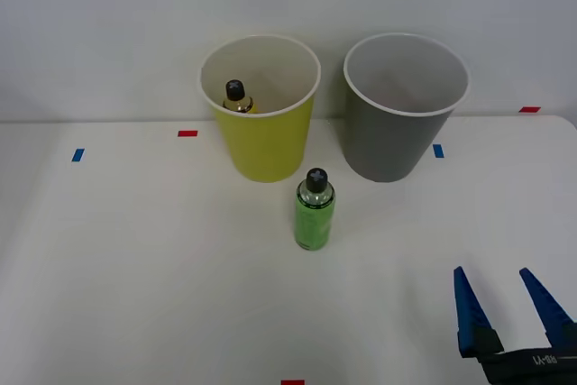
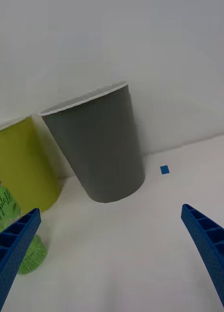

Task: Put cans in the gray bin, plastic bottles in the light green bin

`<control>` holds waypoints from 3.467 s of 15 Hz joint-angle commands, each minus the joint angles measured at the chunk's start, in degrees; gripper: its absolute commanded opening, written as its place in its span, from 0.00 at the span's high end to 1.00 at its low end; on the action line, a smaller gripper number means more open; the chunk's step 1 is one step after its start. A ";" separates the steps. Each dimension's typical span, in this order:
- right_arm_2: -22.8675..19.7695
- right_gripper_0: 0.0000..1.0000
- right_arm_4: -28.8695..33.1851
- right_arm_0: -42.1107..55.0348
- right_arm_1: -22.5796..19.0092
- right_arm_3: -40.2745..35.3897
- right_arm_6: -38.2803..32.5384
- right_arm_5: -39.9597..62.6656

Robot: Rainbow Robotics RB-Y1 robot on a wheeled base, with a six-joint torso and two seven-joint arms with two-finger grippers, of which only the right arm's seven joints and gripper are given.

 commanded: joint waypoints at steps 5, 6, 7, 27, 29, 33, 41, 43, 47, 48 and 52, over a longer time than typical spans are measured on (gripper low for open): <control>-5.21 0.00 16.45 -2.33 3.85 11.87 -28.86 -14.53; -6.09 0.00 18.73 -2.16 4.29 12.05 -32.90 -15.24; -6.61 0.00 19.88 -1.98 4.29 12.05 -34.93 -15.85; -5.82 0.00 23.74 -4.27 5.26 20.49 -38.18 -20.86; -6.88 0.00 25.33 -4.36 5.52 20.49 -37.21 -21.57; -7.49 0.00 27.35 -4.36 5.69 20.40 -34.93 -22.00; -11.19 0.00 34.03 -5.50 7.01 20.40 -33.61 -23.41; -11.10 0.00 33.94 -5.06 7.10 20.40 -33.61 -23.67; -10.75 0.00 33.15 -4.71 7.10 20.40 -33.87 -23.67; -10.75 0.00 33.15 -4.71 7.10 20.40 -33.61 -23.67; -10.31 0.00 33.32 -4.27 7.19 20.40 -31.06 -25.17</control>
